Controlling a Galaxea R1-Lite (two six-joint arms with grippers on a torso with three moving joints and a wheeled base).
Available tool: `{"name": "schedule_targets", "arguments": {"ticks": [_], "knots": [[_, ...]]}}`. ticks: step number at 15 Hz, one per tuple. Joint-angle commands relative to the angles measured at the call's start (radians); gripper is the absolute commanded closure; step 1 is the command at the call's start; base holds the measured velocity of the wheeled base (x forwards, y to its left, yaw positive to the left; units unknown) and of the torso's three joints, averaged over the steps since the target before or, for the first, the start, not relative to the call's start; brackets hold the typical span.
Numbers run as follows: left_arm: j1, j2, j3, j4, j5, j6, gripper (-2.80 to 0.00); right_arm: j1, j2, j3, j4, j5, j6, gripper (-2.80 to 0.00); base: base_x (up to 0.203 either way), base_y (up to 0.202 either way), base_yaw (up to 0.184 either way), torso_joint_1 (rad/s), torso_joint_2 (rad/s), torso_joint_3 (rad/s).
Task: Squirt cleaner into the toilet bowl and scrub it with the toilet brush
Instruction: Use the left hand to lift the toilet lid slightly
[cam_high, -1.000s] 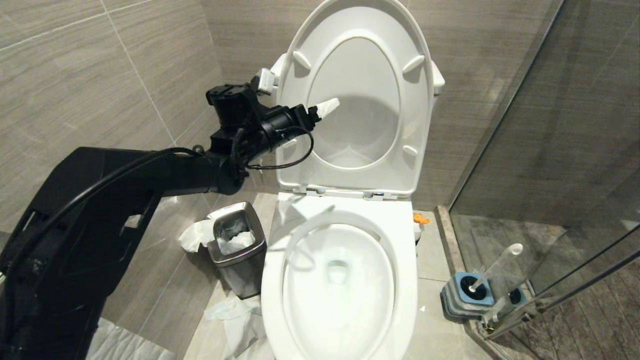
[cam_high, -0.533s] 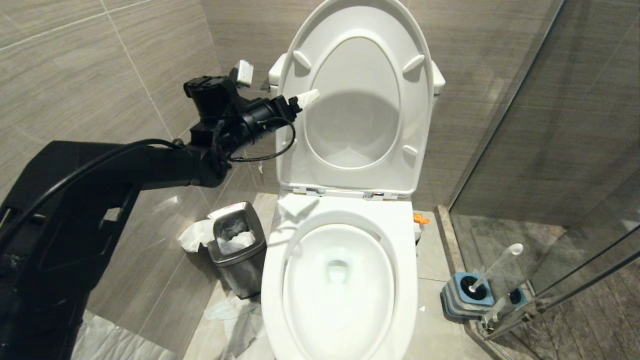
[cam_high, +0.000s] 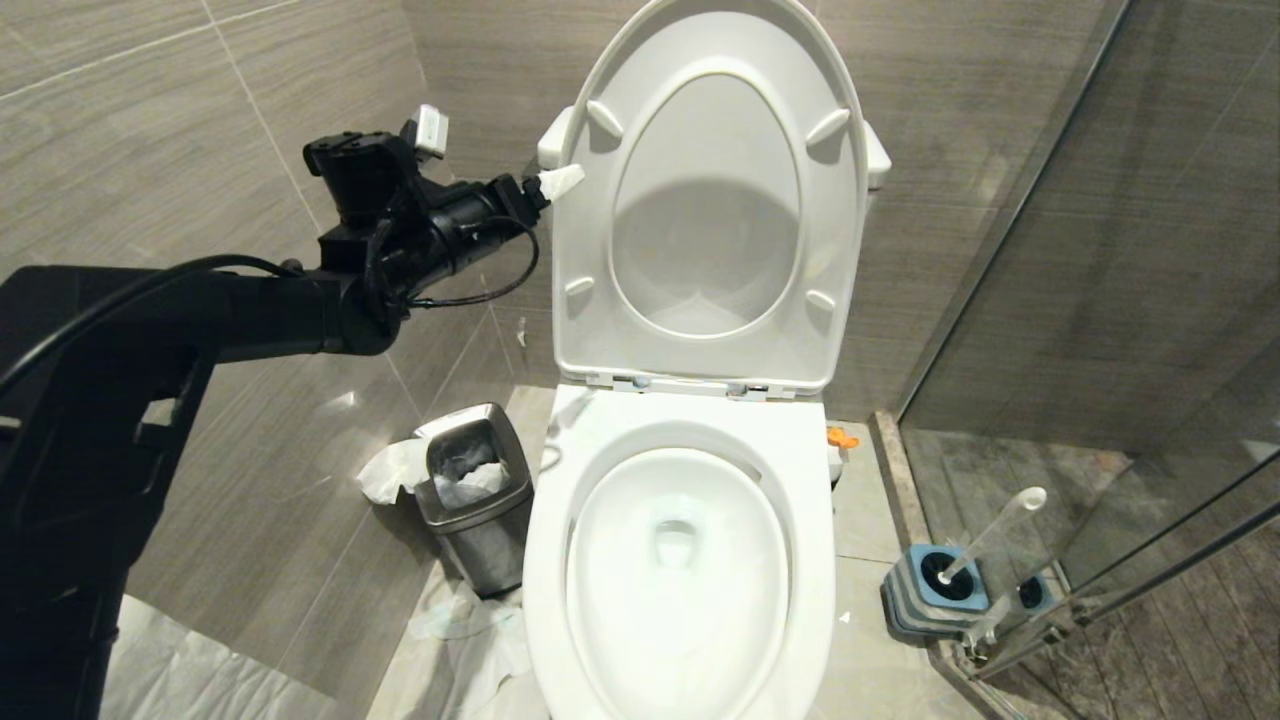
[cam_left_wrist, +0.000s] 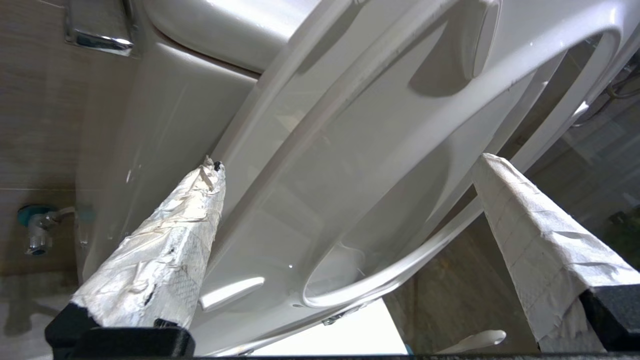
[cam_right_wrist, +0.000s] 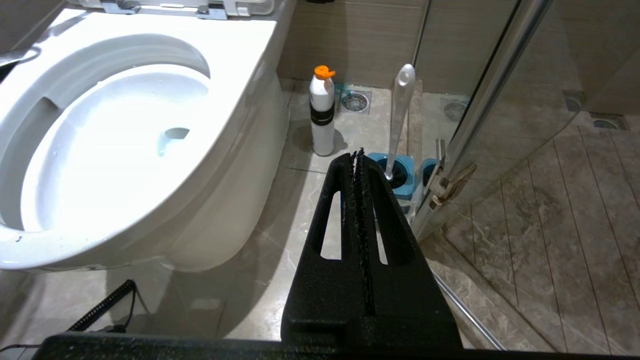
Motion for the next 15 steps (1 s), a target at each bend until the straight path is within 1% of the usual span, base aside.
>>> {"name": "schedule_targets", "arguments": {"ticks": [1,3,6,7,9,11,13,14,15], "knots": [[0.011,-0.012,-0.001,0.001,-0.003,-0.011,-2.8,0.0,0.0,0.0,0.0,0.0,0.0,0.0,0.0,0.0,0.0,0.0,0.0,0.0],[0.016,-0.019,-0.001,0.006,-0.003,-0.035,-2.8,0.0,-0.001,0.0,0.0,0.0,0.0,0.0,0.0,0.0,0.0,0.0,0.0,0.0],[0.013,-0.04,-0.001,0.005,-0.005,-0.09,-2.8,0.0,-0.001,0.0,0.0,0.0,0.0,0.0,0.0,0.0,0.0,0.0,0.0,0.0],[0.013,-0.056,0.001,0.006,-0.008,-0.116,0.0,0.0,-0.002,0.0,0.0,0.0,0.0,0.0,0.0,0.0,0.0,0.0,0.0,0.0],[0.016,-0.089,0.005,0.007,-0.008,-0.186,0.0,0.0,0.0,0.0,0.0,0.0,0.0,0.0,0.0,0.0,0.0,0.0,0.0,0.0],[0.035,-0.109,0.005,0.008,-0.01,-0.241,0.0,0.0,-0.001,0.0,0.0,0.0,0.0,0.0,0.0,0.0,0.0,0.0,0.0,0.0],[0.034,-0.114,0.008,0.009,-0.01,-0.248,0.0,0.0,0.0,0.0,0.0,0.0,0.0,0.0,0.0,0.0,0.0,0.0,0.0,0.0],[0.032,-0.12,0.015,0.009,-0.009,-0.24,0.0,0.0,0.0,0.0,0.0,0.0,0.0,0.0,0.0,0.0,0.0,0.0,0.0,0.0],[0.028,-0.123,0.025,0.012,-0.007,-0.218,0.0,0.0,0.0,0.0,0.0,0.0,0.0,0.0,0.0,0.0,0.0,0.0,0.0,0.0]]}}
